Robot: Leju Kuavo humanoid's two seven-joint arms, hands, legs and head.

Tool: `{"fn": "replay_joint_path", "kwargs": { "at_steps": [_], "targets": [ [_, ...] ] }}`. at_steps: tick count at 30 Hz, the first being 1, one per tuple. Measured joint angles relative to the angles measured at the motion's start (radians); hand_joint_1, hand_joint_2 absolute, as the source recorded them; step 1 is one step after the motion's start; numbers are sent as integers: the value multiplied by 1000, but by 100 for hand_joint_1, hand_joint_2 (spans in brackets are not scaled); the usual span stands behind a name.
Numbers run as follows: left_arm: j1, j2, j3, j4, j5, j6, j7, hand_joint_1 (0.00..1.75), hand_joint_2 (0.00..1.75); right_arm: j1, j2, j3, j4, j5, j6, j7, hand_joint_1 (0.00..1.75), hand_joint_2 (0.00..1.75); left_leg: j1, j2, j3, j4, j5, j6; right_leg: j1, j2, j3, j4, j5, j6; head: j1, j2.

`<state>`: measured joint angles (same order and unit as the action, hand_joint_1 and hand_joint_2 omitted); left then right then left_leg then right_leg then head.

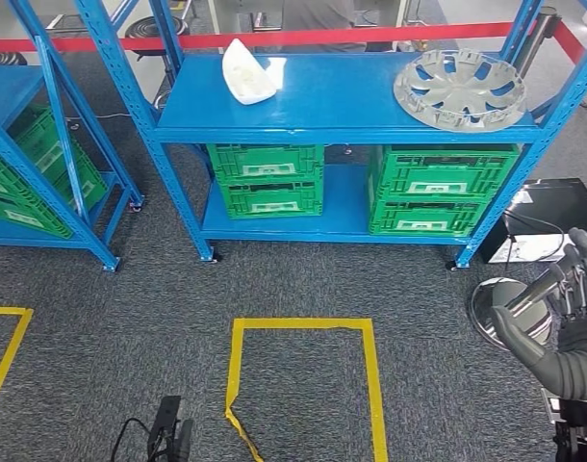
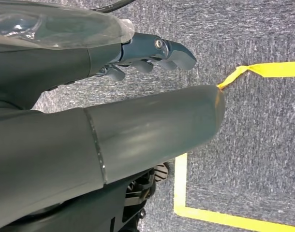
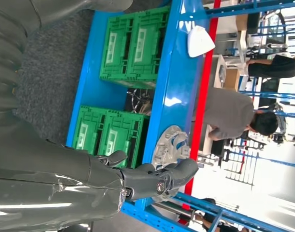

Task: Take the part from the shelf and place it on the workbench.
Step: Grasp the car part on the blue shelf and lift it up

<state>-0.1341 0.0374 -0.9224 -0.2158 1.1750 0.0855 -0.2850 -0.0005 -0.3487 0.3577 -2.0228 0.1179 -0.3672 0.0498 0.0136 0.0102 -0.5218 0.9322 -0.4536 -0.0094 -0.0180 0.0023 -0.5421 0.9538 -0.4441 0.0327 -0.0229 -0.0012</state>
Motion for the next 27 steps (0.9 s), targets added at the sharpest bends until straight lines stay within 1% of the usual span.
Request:
{"fn": "replay_joint_path", "kwargs": {
  "at_steps": [17,22,24,25,26,27],
  "targets": [
    [5,0,0,0,7,0,-3,0,0,0,30,-1,-1,16,23,-18,0,175,0,0,0,0,0,0,0,0,0,0,0,0,0,0],
    [6,1,0,0,10,0,-6,0,0,-1,43,-6,-1,19,37,-20,0,175,-3,0,-4,10,-6,13,-8,-1,0,-2,2,6,0,0],
    [6,1,0,0,11,0,-7,0,0,-1,47,-9,-1,19,37,-20,0,175,-5,0,-3,5,-4,19,-7,-1,3,-8,4,13,0,0],
    [7,0,0,0,11,0,-7,0,0,-1,48,-10,-2,20,37,-20,0,175,-1,1,3,-5,0,22,-8,-1,6,-9,4,16,0,0],
    [7,-1,0,0,12,0,-7,0,0,-1,48,-12,-3,21,37,-20,0,175,2,2,11,-18,4,25,-7,-1,4,0,-4,18,1,0],
    [7,-3,0,0,12,0,-8,0,0,-1,48,-14,-4,22,38,-20,0,175,6,3,20,-31,8,28,-6,-1,-8,29,-22,21,2,0]
  ]
}}
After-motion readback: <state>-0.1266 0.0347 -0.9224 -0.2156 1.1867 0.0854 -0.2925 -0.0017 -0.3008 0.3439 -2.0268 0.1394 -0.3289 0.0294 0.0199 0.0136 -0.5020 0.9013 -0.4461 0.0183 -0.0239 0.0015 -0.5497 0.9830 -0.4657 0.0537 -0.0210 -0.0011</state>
